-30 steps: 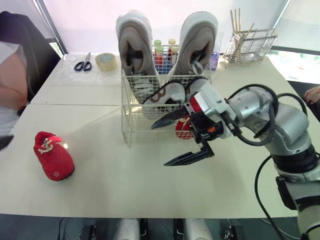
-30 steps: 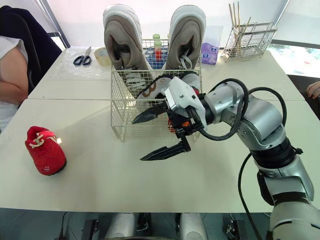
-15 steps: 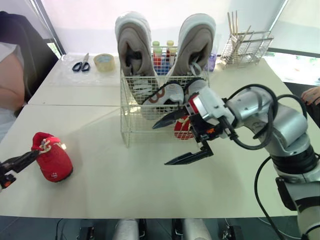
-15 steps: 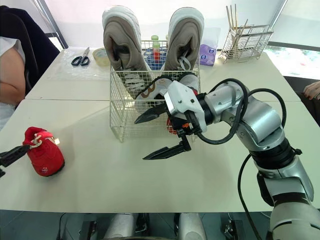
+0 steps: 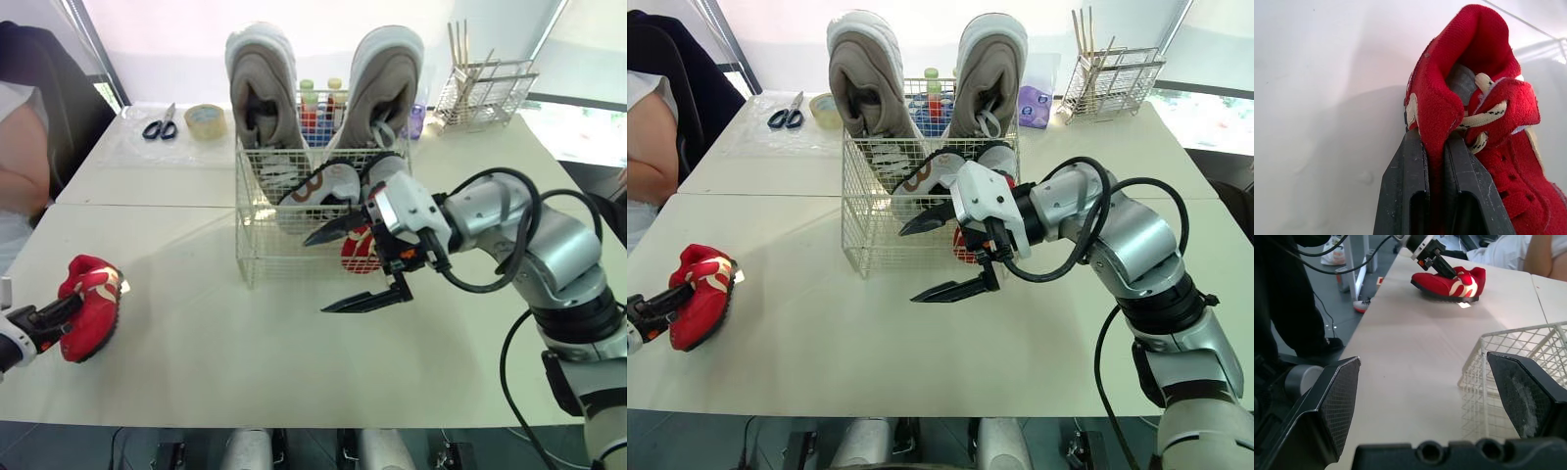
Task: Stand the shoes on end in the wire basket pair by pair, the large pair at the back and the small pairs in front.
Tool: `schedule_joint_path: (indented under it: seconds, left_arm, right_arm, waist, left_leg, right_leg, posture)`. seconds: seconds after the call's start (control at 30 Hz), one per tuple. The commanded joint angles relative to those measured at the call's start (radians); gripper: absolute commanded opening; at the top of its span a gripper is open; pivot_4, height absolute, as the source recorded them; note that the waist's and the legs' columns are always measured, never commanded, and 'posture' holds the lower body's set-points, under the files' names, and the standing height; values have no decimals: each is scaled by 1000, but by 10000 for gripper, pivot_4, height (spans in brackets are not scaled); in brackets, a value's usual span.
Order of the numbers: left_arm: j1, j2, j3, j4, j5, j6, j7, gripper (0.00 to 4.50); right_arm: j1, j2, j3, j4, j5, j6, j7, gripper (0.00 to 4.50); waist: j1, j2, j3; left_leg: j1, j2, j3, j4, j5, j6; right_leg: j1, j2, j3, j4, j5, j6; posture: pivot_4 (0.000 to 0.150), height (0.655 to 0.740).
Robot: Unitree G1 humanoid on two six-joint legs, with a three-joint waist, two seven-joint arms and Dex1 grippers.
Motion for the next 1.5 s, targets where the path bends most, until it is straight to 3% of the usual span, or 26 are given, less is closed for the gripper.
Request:
schedule_joint_path:
  seconds: [0.03,0.17,0.27,0.4,0.57,0.7,0.9,1.23,1.5]
  left_arm:
    - [-38,20,138,-122,-54,-5,80,459]
    - [-133,-11,199,-382,-123,-11,247,459]
    - [-252,-46,158,-638,-181,-67,364,459]
    - [-439,-130,-41,-860,-94,-140,597,459]
    - [-517,-175,-333,-951,121,-273,612,459]
    - [-472,-260,-518,-910,302,-466,553,459]
    - [-442,-439,-770,-777,510,-716,506,459]
    - [-399,-615,-885,-447,705,-1084,478,459]
    - [-365,-699,-937,-218,873,-1311,539,459]
  right_arm:
    - [-18,-11,-69,32,-7,-20,-16,45000]
    - [-47,-7,-159,88,65,48,-41,45000]
    - [-79,0,-207,131,105,92,-59,45000]
    - [-123,-4,-229,191,119,107,-42,45000]
    - [-190,-29,-264,268,146,132,-9,45000]
    - [-186,-109,-313,309,186,202,31,45000]
    - [-28,-204,-414,171,238,308,-59,45000]
    - [356,-333,-782,-13,403,544,-217,45000]
    - [493,-315,-909,-102,553,632,-341,45000]
  waist:
    - [0,-1,0]
    - [6,-1,0]
    - [6,-1,0]
    - [6,-1,0]
    - [2,-1,0]
    - [10,-1,0]
    - [28,-1,0]
    - [34,0,-1]
    - [33,1,-2]
  left_leg:
    - [0,0,0,0,0,-1]
    - [0,0,0,0,1,-2]
    - [1,-1,-1,2,1,-2]
    - [2,-2,-2,5,0,1]
    - [2,1,-1,8,2,4]
    - [2,1,-1,10,2,5]
    - [2,0,-1,13,0,9]
    - [1,1,-1,14,-5,18]
    - [3,1,-2,15,-6,18]
  right_leg:
    - [0,0,-1,0,0,0]
    - [2,-1,-2,0,0,0]
    - [9,-2,-4,0,0,1]
    - [13,-2,-4,0,2,4]
    - [14,6,-4,1,5,9]
    - [14,8,-6,2,5,9]
    - [17,7,-6,-1,6,11]
    - [17,5,-6,-1,7,12]
    - [19,5,-6,-1,6,12]
  posture:
    - [1500,7352]
    - [1500,7352]
    - [1500,7352]
    - [1500,7352]
    - [1500,7352]
    - [1500,7352]
    - [1500,7352]
    - [1500,7352]
    - [1500,7352]
